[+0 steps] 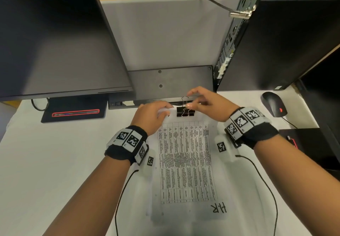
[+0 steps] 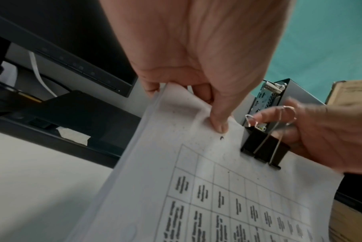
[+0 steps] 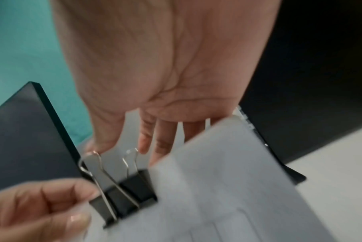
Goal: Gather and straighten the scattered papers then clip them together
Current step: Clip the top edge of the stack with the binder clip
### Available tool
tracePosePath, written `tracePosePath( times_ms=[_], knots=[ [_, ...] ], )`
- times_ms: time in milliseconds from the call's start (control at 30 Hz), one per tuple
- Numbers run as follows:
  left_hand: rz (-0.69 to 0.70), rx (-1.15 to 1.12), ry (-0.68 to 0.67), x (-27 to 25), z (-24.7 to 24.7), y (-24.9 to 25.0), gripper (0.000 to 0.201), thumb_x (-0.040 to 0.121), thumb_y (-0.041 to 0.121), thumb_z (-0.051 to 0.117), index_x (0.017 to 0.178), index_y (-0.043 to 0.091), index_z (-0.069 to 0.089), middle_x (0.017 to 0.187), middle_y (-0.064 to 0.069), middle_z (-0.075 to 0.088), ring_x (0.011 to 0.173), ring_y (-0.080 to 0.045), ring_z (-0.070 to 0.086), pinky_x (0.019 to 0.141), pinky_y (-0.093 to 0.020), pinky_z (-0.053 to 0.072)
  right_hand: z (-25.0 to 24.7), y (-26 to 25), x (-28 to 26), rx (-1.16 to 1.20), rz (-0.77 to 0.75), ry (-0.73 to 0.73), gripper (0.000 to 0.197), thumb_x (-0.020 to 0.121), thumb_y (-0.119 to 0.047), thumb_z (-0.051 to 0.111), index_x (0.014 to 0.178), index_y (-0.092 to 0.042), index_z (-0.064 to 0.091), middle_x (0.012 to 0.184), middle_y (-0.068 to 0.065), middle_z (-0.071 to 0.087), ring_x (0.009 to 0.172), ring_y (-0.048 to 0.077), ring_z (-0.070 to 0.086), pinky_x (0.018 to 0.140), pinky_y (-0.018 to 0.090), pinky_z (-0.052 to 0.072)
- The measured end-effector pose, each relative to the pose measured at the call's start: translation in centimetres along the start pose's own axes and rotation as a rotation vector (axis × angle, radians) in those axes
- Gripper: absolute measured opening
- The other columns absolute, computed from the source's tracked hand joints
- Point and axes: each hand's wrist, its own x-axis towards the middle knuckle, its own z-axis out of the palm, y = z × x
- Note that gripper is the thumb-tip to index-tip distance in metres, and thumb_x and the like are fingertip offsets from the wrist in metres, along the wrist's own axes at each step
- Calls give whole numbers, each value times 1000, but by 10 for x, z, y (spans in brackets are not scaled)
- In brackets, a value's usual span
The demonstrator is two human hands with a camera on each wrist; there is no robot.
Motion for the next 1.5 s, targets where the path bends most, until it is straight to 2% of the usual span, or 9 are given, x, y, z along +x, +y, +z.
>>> tracePosePath(
  times_ms=[200,300,400,500,667,1000,1100,1233,1500],
  knots=[
    [-112,-203,98,-9,-4,0,11,85,32,63,95,34,66,94,15,66,87,-2,57,78,-21,42,20,18,-2,63,4,147,15,92,-21,55,104,-27,48,84,2,74,84,24,68,87,39,53],
    [-284,-423,172,-21,2,-14,37,77,35,72,111,30,60,97,11,62,85,-2,55,72,-16,40,24,18,1,43,-7,176,13,92,-18,54,98,-24,44,77,13,71,77,31,65,80,36,53],
    [-474,-631,-3,-40,18,-30,69,72,32,77,131,24,44,114,4,59,97,-13,60,76,-18,48,29,23,4,17,-20,170,12,92,-17,52,95,-25,44,80,10,72,83,27,67,85,42,54],
    [-548,-648,-132,-53,35,-36,44,80,29,70,120,16,55,106,3,65,93,-11,63,67,-14,47,35,26,4,14,-31,134,7,92,-25,52,93,-29,47,88,2,71,86,25,66,85,43,54],
    [-588,-830,-45,-49,37,-31,27,87,32,61,104,11,64,97,-10,74,86,-24,71,64,-26,55,38,24,0,37,-73,153,21,94,-36,48,111,-29,56,105,-6,64,99,17,61,90,40,51],
    [-562,-964,-19,-52,27,-28,25,87,30,61,104,11,63,96,-13,74,88,-31,71,82,-47,56,30,10,-2,-389,-112,66,80,81,-68,38,147,-25,26,144,1,46,128,19,45,107,41,36],
    [-536,-964,-38,-54,25,-24,26,87,29,61,104,9,63,97,-15,74,89,-33,71,83,-49,56,31,7,-3,-552,-114,5,98,65,-81,23,141,-21,40,126,2,51,103,14,49,92,33,41],
    [-501,-956,-50,-53,20,-19,27,87,29,62,103,7,64,97,-17,73,89,-34,71,83,-50,56,33,8,-2,-535,-120,-32,82,67,-78,41,121,-20,60,113,-3,51,95,17,52,76,27,43],
    [-466,-998,-97,-56,5,-11,22,88,24,59,102,7,64,95,-16,73,86,-30,71,77,-39,58,21,-7,-5,-572,-192,-31,65,77,-66,54,126,-22,54,120,-4,61,106,17,58,86,31,49]
  ],
)
